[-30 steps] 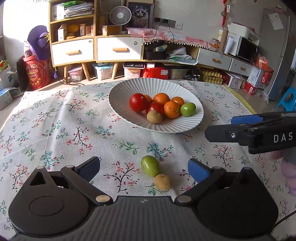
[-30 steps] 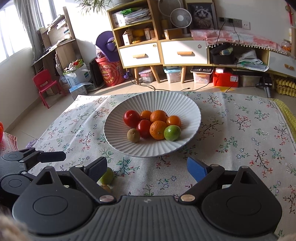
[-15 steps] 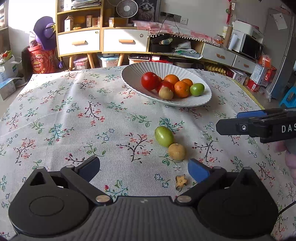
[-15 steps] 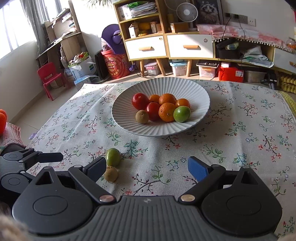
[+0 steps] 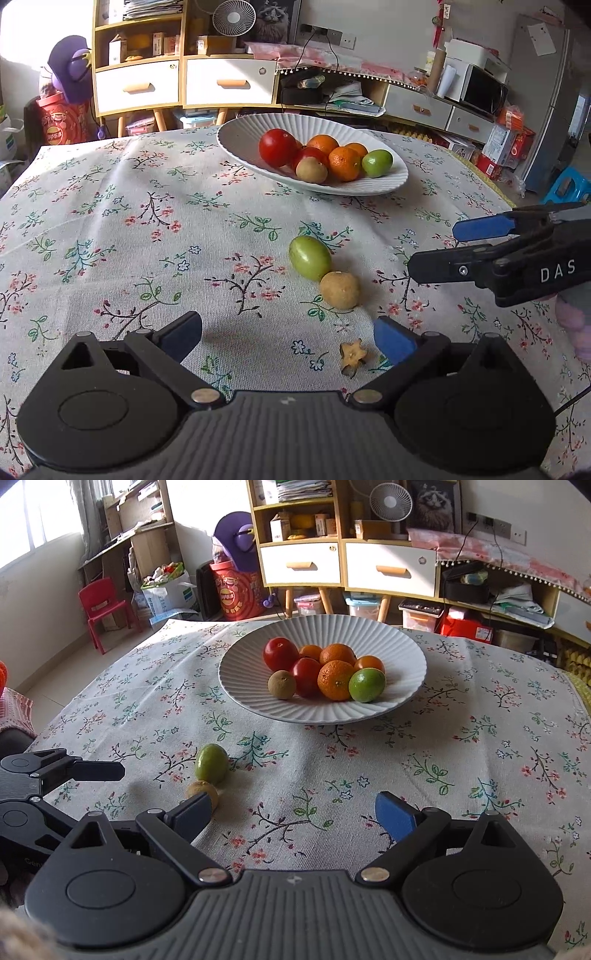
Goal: Organize fruits
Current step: 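Move both tools back toward the last kiwi and green plum, then grasp the second kiwi with the left tool while the right tool grasps the other green plum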
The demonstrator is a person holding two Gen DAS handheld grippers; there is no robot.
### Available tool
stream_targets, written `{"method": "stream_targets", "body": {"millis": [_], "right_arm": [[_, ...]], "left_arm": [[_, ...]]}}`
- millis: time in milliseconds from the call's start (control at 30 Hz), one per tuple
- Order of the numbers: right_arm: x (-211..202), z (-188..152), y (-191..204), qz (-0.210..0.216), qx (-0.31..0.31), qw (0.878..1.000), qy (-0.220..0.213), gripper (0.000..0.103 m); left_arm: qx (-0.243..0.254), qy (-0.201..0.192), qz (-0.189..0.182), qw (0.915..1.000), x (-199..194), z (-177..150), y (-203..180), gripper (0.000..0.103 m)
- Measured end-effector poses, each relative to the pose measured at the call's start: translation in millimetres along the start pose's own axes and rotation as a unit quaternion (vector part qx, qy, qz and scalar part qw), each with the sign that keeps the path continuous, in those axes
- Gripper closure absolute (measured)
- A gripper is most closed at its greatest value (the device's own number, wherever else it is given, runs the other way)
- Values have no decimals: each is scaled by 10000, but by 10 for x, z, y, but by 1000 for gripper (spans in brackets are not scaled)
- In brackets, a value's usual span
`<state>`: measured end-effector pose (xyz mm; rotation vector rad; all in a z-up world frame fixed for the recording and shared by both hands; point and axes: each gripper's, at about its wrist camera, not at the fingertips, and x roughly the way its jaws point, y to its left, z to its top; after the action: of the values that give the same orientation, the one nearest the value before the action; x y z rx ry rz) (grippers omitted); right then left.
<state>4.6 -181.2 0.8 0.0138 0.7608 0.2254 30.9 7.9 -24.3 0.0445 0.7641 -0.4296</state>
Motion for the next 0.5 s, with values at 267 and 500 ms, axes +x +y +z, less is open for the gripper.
{"method": "stream_targets", "body": {"millis": [267,500], "right_arm": [[57,-1,-66,-24,66,9999,92,8],[67,11,-68,-41,54,9999,105,8]], "left_arm": [[192,-98,-247,9995,70,47,-177,45],[238,-229,-305,9990,111,61,-216,83]]}}
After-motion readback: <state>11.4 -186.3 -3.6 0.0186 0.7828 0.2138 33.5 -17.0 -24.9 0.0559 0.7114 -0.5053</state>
